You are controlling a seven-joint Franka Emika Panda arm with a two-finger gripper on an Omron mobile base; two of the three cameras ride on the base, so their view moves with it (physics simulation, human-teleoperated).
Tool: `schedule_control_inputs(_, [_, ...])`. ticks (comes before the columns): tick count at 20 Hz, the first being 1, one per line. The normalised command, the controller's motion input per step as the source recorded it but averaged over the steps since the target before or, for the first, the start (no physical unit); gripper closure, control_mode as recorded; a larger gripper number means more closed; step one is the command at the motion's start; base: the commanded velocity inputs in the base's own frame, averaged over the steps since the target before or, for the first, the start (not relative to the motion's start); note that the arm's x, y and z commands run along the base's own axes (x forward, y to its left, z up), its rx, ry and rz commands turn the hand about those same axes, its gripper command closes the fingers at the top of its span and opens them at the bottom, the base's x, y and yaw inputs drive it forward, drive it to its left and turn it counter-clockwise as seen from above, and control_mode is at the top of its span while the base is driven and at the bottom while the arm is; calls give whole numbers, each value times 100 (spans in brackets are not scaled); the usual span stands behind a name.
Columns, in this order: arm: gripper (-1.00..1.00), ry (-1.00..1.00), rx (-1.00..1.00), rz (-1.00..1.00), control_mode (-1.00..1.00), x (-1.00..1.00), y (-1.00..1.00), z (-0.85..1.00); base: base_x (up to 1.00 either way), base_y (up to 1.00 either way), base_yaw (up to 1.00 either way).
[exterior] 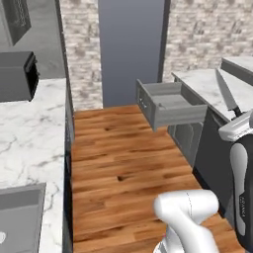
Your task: Pick up the metallic utensils from the counter and place them in the open drawer. Make sure not to pick up any wooden utensils.
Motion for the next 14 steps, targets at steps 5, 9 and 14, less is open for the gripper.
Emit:
schedule_control_inputs(5, [100, 0, 0, 0, 100, 0, 0, 0, 100, -42, 0])
schedule_control_inputs(9, [100, 0, 0, 0, 100, 0, 0, 0, 100, -44, 0])
schedule_control_inputs(14, [100, 0, 0, 0, 100, 0, 0, 0, 100, -33, 0])
